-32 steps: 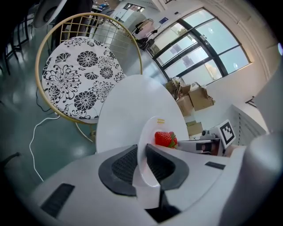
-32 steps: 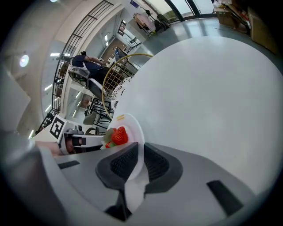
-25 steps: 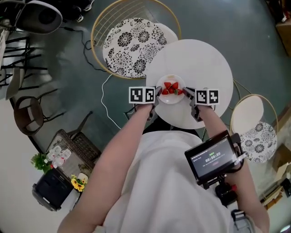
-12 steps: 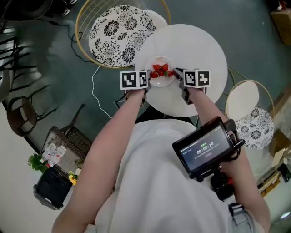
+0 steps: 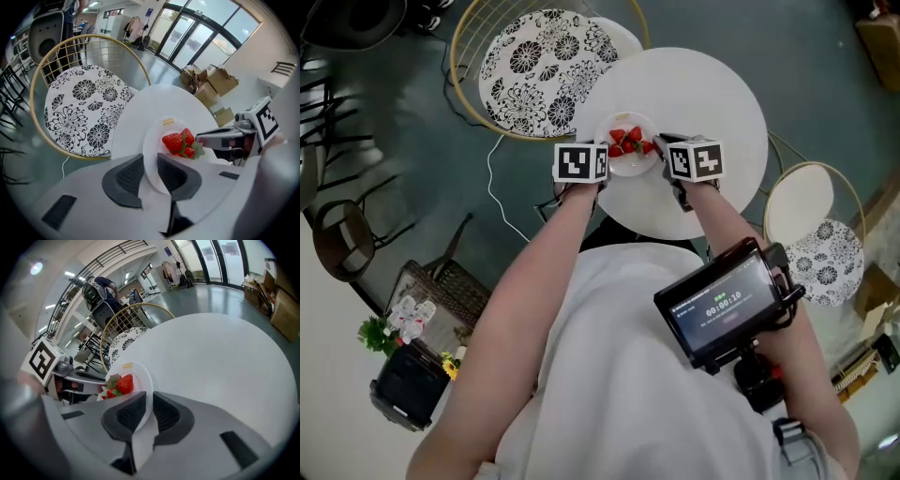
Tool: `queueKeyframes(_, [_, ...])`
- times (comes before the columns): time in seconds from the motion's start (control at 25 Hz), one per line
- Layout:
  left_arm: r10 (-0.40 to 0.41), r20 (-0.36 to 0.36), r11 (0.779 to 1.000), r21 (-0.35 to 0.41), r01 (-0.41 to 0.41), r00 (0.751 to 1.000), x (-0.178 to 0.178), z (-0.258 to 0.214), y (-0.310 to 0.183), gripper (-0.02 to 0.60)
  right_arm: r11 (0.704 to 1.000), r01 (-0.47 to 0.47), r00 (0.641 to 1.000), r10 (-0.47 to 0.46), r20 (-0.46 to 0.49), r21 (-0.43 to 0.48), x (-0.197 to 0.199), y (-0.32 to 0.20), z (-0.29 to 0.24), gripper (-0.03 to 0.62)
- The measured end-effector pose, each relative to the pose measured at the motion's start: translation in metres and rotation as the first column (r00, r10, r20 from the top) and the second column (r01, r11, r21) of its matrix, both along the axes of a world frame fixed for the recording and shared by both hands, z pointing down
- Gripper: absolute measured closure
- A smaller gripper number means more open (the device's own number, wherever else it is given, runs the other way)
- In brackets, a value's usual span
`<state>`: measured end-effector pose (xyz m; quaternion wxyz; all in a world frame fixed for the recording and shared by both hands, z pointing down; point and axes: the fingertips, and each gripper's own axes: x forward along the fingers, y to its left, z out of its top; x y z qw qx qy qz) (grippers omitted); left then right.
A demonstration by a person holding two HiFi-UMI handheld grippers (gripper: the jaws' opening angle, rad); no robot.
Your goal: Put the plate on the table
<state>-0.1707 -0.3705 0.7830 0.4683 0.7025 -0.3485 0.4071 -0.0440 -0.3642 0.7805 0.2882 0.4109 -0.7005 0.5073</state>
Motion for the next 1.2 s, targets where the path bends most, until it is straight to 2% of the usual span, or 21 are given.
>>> queueKeyframes(0.2, [-0.008,0.001,1.0,-0.017,0.009,1.0,0.001,0.001,0.002,0.508,0.999,0.052,0.995,-0.051,-0.083,0.009,0.002,-0.004,0.001,0.568])
queueKeyframes(0.4, [-0.038,-0.011,0.999,-0.018,0.038,0.999,-0.01,0.0,0.0,0.508,0.995,0.096,0.989,-0.097,-0.109,-0.015,-0.001,-0.006,0.003,0.565])
queueKeyframes(0.76, [-0.054,-0.025,0.999,0.004,0.054,0.998,-0.023,-0.008,0.007,0.508,0.996,0.052,0.994,-0.045,-0.098,0.077,0.001,-0.01,-0.008,0.566])
queueKeyframes(0.96, [-0.085,-0.019,0.996,0.022,0.086,0.996,-0.043,-0.008,0.016,0.508,0.989,0.04,0.994,-0.025,-0.11,0.139,0.01,-0.011,-0.019,0.566])
queueKeyframes(1.2, [-0.106,-0.027,0.988,0.108,0.108,0.994,-0.057,-0.023,0.03,0.509,0.994,0.003,0.993,0.01,-0.119,0.11,0.031,0.007,-0.028,0.568])
